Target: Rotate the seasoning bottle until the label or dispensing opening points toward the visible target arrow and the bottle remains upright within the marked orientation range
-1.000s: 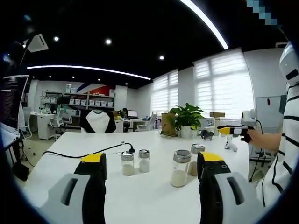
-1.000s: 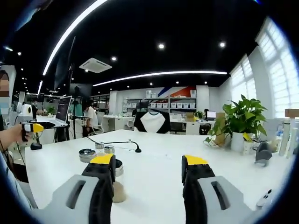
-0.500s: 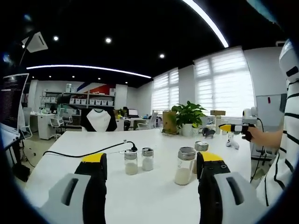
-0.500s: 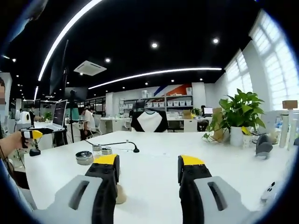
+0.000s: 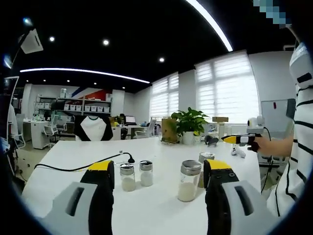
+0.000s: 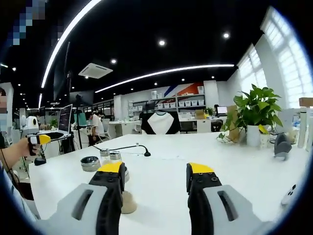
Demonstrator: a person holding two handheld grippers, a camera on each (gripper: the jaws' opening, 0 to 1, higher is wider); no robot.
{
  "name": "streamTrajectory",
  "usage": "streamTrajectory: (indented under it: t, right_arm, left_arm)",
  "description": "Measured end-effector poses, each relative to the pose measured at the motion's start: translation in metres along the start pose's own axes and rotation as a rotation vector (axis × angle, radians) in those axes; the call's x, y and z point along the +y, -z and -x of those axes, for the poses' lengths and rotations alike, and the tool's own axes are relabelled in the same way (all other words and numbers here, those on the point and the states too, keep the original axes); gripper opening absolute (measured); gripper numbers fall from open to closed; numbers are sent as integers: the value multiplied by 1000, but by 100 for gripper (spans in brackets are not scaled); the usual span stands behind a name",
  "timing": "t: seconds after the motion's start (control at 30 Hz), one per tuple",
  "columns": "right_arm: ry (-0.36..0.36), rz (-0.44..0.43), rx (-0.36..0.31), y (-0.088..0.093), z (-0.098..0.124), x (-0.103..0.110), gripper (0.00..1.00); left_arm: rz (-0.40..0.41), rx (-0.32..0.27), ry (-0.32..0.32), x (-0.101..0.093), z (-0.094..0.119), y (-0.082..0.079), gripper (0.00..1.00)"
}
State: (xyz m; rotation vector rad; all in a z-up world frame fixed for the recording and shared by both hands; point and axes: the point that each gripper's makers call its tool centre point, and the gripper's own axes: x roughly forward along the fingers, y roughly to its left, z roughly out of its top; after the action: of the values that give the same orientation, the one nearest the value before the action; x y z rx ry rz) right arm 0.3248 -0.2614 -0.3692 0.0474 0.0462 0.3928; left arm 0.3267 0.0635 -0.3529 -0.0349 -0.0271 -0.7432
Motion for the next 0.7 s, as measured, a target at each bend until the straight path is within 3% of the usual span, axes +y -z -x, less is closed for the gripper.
streamTrajectory:
  t: [0.4, 0.7]
  right_arm:
    - [-19, -27, 10, 6, 2, 0, 49]
    - [-26, -29, 23, 9, 3, 4, 47]
  left_arm:
    - [-12, 20, 57, -11, -18, 5, 76]
    - [-20, 57, 229, -39, -50, 14, 72]
